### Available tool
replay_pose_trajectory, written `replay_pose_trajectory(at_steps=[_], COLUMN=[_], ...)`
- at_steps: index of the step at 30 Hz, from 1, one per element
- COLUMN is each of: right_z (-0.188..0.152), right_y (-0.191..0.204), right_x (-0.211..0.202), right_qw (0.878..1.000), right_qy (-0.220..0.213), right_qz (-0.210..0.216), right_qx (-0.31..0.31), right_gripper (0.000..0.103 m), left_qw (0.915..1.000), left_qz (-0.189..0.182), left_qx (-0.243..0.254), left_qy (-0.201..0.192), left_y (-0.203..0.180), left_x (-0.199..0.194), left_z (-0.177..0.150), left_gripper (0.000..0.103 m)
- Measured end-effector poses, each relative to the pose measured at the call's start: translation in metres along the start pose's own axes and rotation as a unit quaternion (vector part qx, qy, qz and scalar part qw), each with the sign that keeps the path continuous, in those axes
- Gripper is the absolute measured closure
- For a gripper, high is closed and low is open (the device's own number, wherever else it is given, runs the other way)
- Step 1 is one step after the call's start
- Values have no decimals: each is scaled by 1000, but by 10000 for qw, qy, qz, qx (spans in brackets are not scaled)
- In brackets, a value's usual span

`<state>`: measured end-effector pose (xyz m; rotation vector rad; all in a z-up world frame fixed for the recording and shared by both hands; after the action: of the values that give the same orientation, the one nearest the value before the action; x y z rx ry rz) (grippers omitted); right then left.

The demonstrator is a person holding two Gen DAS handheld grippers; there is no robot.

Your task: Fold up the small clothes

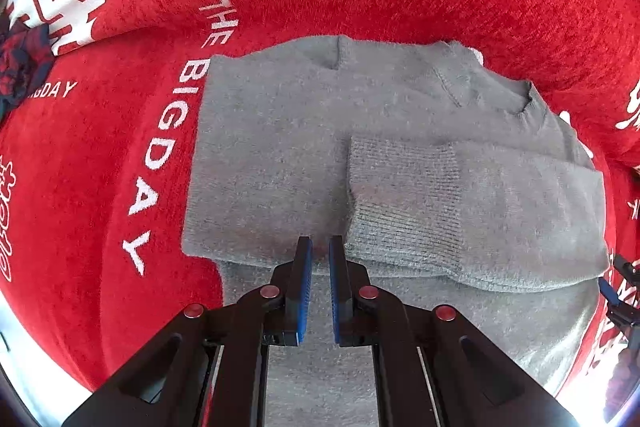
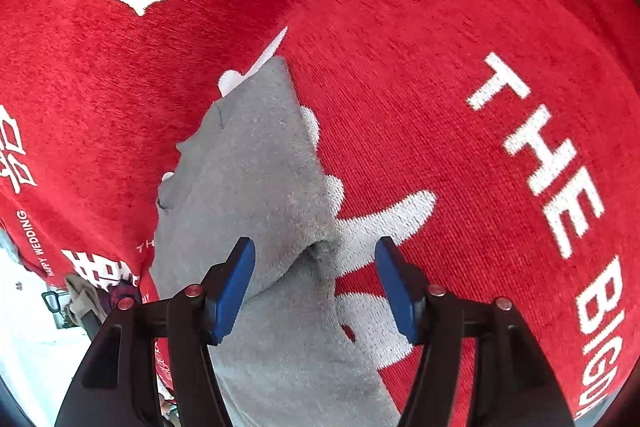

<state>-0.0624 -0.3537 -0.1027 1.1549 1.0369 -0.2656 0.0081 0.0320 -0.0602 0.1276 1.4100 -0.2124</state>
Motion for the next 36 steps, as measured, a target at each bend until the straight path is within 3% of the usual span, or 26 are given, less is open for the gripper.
replay_pose_trajectory(at_steps=[8,9,10,11,15,17,23,28,30,31,32,34,36], right_z=[0,0,0,0,-1,-2,0,2,4,5,7,9,12], right_y=[9,9,8,8,9,9,8,5,8,14,18,18,12], right_x=[3,3,3,3,2,2,0,6,7,7,7,11,13], right_qw=[9999,9999,9999,9999,9999,9999,10000,9999,9999,9999,9991,9955,9943], right_qy=[23,19,15,16,11,0,-9,64,68,66,63,102,151], right_qz=[16,21,21,32,50,39,35,96,120,100,-171,-610,-759], right_qx=[-138,-129,-115,-102,-106,-115,-75,77,37,-121,-391,-717,-740], right_gripper=[37,37,37,37,37,37,37,37,46,75,82,82,82], left_qw=[9984,9980,9975,9945,9887,9898,9959,9983,9967,9955,9929,9856,9898], left_qz=[-466,-488,-512,-748,-1119,-952,-516,133,514,683,980,1598,1376], left_qx=[-148,-135,-134,-127,-7,41,61,311,417,456,479,493,368], left_qy=[-300,-382,-470,-729,-1002,-1063,-740,-464,-460,-479,-475,-247,-90], left_y=[0,0,-1,-3,-16,-21,-33,-48,-54,-55,-57,-59,-61], left_x=[-9,-11,-14,-14,2,16,80,132,150,155,162,191,215], left_z=[5,5,6,9,11,13,18,22,23,24,23,21,22], left_gripper=[92,53,7,0,0,0,0,0,0,0,0,0,0])
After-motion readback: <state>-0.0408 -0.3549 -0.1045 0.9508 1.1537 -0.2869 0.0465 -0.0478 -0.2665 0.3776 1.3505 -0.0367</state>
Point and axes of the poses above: each gripper's, at about its wrist camera, not at the fingertips, and x roughly the way its jaws point, y to its left, z to its top, the point moved 5 cm from there along x, roughly the way its jaws point, and after that the axes turned 2 degrees about z, right-handed, at the moved point
